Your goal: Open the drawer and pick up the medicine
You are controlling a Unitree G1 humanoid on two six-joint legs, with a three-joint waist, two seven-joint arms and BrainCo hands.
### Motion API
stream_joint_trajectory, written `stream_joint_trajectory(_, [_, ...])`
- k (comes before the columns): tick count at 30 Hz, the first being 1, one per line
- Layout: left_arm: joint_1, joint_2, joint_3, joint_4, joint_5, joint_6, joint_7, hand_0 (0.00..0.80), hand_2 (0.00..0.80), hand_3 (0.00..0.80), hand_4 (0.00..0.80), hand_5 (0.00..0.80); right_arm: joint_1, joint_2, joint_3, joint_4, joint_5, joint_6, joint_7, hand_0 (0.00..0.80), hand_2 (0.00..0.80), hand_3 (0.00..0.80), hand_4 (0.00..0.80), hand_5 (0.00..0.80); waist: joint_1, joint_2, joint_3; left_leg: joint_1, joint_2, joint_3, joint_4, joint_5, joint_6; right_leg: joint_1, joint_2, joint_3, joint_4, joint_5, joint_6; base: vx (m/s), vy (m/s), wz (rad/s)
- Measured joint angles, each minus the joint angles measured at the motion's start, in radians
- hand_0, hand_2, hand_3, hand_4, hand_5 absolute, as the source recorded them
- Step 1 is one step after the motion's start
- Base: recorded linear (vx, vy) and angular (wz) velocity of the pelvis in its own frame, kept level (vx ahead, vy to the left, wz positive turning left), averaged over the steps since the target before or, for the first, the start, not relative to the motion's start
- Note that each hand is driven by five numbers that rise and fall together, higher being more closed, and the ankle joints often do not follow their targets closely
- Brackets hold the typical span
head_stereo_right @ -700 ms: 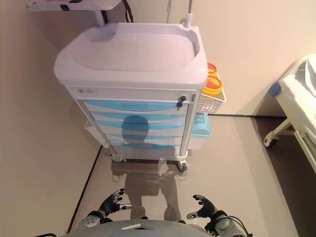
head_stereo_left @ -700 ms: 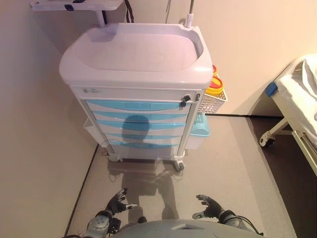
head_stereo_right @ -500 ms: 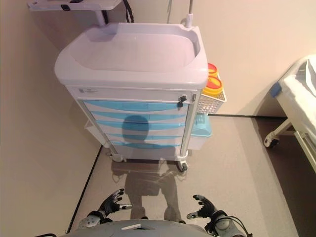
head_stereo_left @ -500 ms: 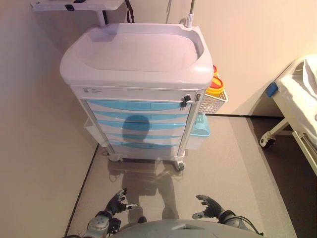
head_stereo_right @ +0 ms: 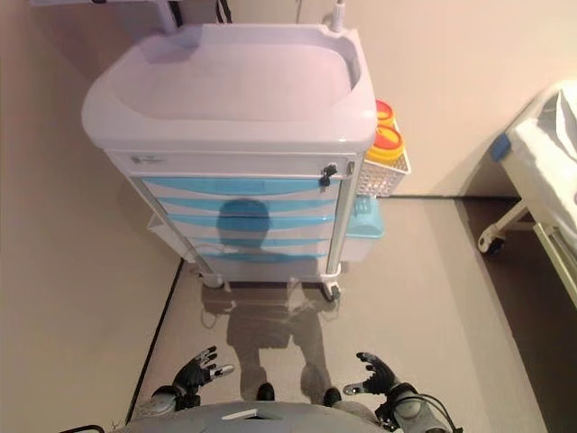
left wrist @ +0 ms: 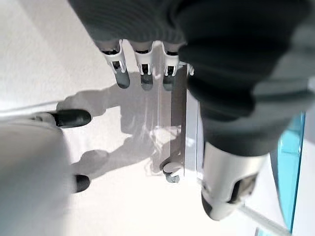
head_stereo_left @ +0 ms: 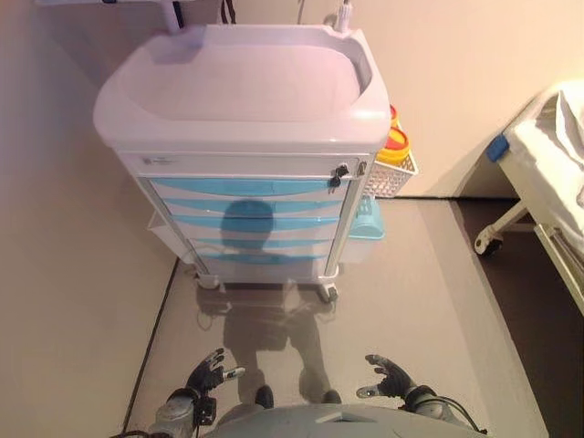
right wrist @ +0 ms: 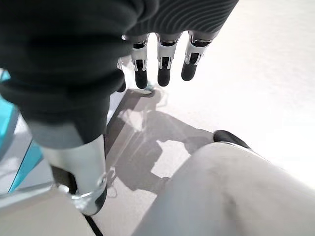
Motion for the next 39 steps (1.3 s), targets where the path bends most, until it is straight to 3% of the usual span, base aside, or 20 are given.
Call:
stream_joint_trajectory(8, [-0.229, 0.012, 0.054, -0.126, -0.321, -0.005, -0.137, 0.000, 0.000, 0.000, 0.000, 0.000, -0.140, -0.010, 0.001, -0.056, 0.078, -0.009, -0.040, 0.000, 0.000, 0.000, 0.000, 0.000, -0.039, -0.035, 0.202, -0.227, -0.018, 0.083, 0.220, -0.062, 0.028, -0.258, -0.025, 0.064, 0.212, -0.018, 0.020, -0.110, 0.046, -0.30])
stream_joint_trajectory(14, [-0.422, 0.038, 0.059, -0.222, -0.648, -0.005, -0.209, 0.000, 0.000, 0.000, 0.000, 0.000, -0.186, -0.032, 0.013, -0.087, 0.139, -0.022, -0.065, 0.000, 0.000, 0.000, 0.000, 0.000, -0.082, -0.062, 0.277, -0.415, 0.001, 0.082, 0.461, -0.158, 0.042, -0.406, -0.012, 0.099, 0.340, -0.040, 0.025, -0.049, -0.014, -0.16])
stream_joint_trajectory(21, [-0.621, 0.135, 0.138, -0.239, -0.946, -0.005, -0.289, 0.000, 0.000, 0.000, 0.000, 0.000, -0.188, -0.045, 0.058, -0.150, 0.174, -0.032, -0.084, 0.000, 0.000, 0.000, 0.000, 0.000, -0.126, -0.108, 0.311, -0.535, 0.020, 0.080, 0.615, -0.209, 0.051, -0.506, 0.010, 0.126, 0.423, -0.043, 0.030, 0.012, -0.021, -0.14])
stream_joint_trajectory(26, [-0.720, 0.195, 0.161, -0.231, -1.102, 0.001, -0.311, 0.000, 0.000, 0.000, 0.000, 0.000, -0.178, -0.051, 0.083, -0.164, 0.193, -0.049, -0.085, 0.000, 0.000, 0.000, 0.000, 0.000, -0.147, -0.120, 0.314, -0.566, 0.033, 0.082, 0.672, -0.240, 0.059, -0.526, 0.017, 0.130, 0.447, -0.048, 0.037, 0.050, 0.015, -0.11])
stream_joint_trajectory(39, [-0.796, 0.238, 0.166, -0.231, -1.428, 0.005, -0.348, 0.000, 0.000, 0.000, 0.000, 0.000, -0.151, -0.053, 0.105, -0.169, 0.193, -0.091, -0.098, 0.000, 0.000, 0.000, 0.000, 0.000, -0.180, -0.151, 0.330, -0.601, 0.045, 0.104, 0.747, -0.276, 0.075, -0.563, 0.024, 0.154, 0.498, -0.060, 0.054, 0.017, 0.014, -0.05])
